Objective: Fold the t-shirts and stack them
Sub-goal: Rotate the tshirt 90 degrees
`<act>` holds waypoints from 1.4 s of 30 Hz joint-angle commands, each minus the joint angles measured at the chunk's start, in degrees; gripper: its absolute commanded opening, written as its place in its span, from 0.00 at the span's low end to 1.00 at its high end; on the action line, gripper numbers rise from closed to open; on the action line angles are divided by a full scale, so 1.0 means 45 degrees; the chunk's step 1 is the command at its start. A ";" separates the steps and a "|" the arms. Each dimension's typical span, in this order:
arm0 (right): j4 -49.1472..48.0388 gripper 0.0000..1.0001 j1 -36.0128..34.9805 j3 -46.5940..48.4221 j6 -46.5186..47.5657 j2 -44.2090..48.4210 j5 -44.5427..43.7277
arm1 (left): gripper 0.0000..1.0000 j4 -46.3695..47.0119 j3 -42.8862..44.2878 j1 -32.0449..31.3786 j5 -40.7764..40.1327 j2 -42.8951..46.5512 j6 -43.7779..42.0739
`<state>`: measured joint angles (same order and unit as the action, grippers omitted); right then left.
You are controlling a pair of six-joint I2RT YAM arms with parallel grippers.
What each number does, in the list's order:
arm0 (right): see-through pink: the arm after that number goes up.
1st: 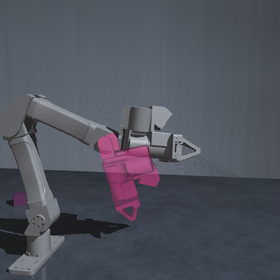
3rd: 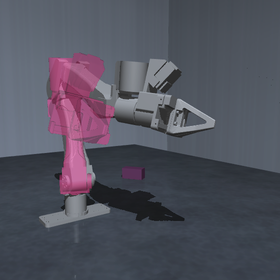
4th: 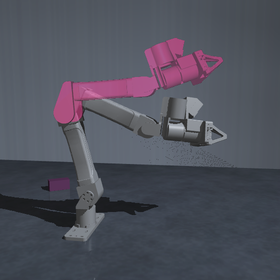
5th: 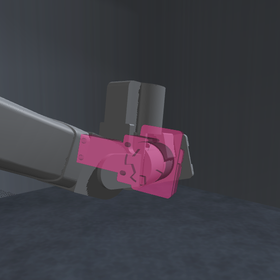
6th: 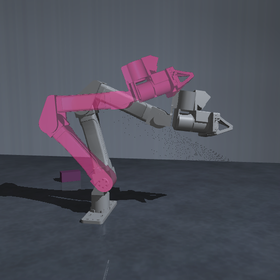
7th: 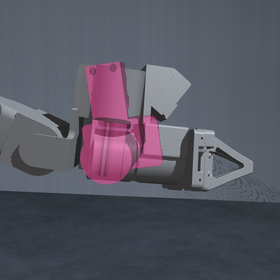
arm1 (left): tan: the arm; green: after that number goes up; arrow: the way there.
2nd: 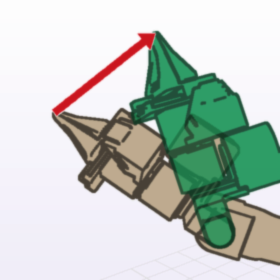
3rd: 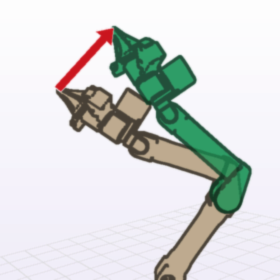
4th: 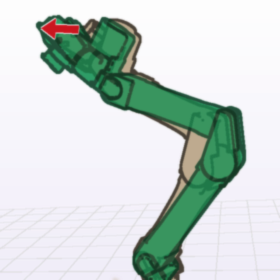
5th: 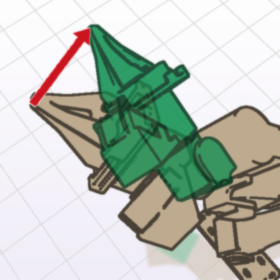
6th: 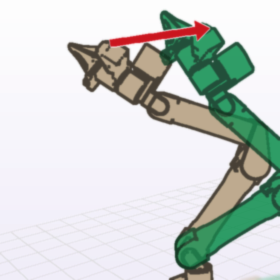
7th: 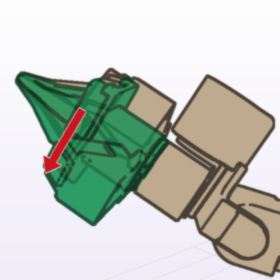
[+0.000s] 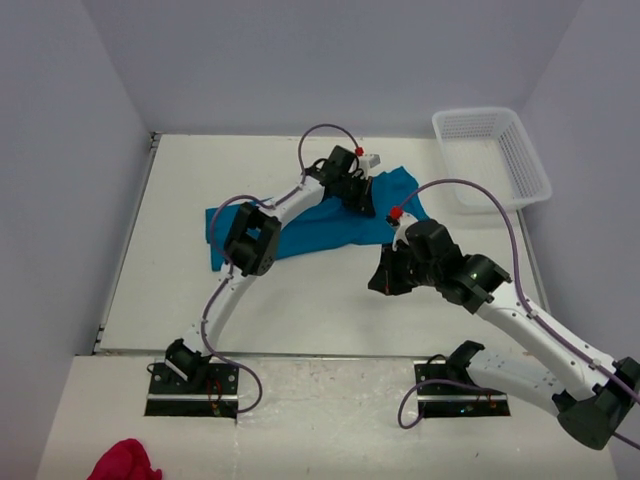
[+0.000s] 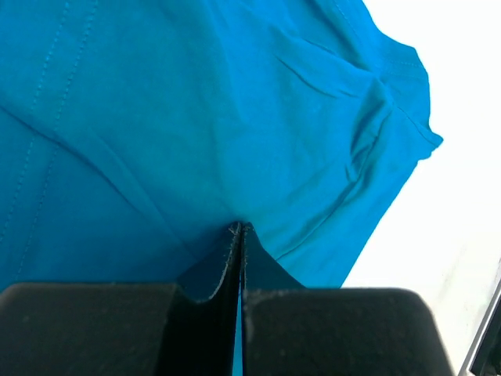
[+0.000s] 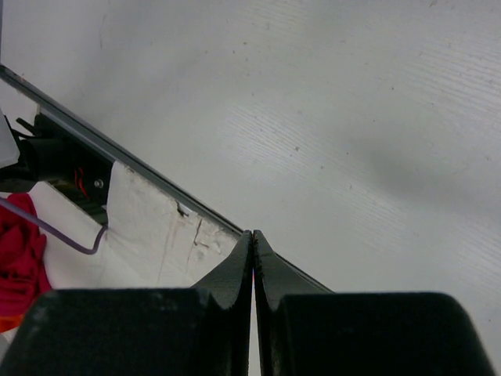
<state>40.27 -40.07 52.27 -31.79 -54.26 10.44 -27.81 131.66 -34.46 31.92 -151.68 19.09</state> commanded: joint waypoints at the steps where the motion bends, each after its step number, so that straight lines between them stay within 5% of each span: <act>1: -0.0140 0.00 -0.0332 -0.0306 -0.0376 -0.0168 -0.0112 | 0.00 -0.0151 0.1074 0.0488 0.0151 -0.0708 0.0151; 8: -0.0862 0.00 -0.0879 -0.0794 -0.0533 -0.0890 -0.0093 | 0.00 0.1844 -0.0873 0.0294 0.0505 0.2393 -0.0218; 13: -0.1370 0.00 -0.1152 -0.0913 -0.0611 -0.1399 0.0083 | 0.01 0.0753 -0.1033 0.0489 -0.0451 0.4443 -0.0902; 16: -0.1391 0.00 -0.1309 -0.0913 -0.0630 -0.1439 -0.0053 | 0.02 -0.0942 -0.1424 0.0859 -0.2730 0.5420 -0.0729; 19: -0.1002 0.00 -0.1329 -0.0699 -0.0611 -0.1088 -0.0442 | 0.00 -0.3657 -0.2281 0.1308 -0.7407 0.6357 -0.0261; 24: 0.0129 0.00 -0.1348 -0.0094 -0.0514 -0.0521 -0.1731 | 0.00 -0.4465 -0.7432 0.1485 -1.1758 0.9405 0.0151; 31: 0.0523 0.00 -0.1329 0.0338 -0.0338 -0.0150 -0.2476 | 0.00 -0.3722 -1.2005 0.2207 -1.2172 1.1907 0.0289; 42: 0.0523 0.00 -0.1329 -0.0209 -0.0650 0.0651 -0.2397 | 0.00 -0.2570 -1.4237 0.2754 -1.1918 1.2301 0.0054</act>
<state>42.33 -45.87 51.68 -33.67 -53.04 0.93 -42.92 68.66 -22.74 -20.78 -96.71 19.33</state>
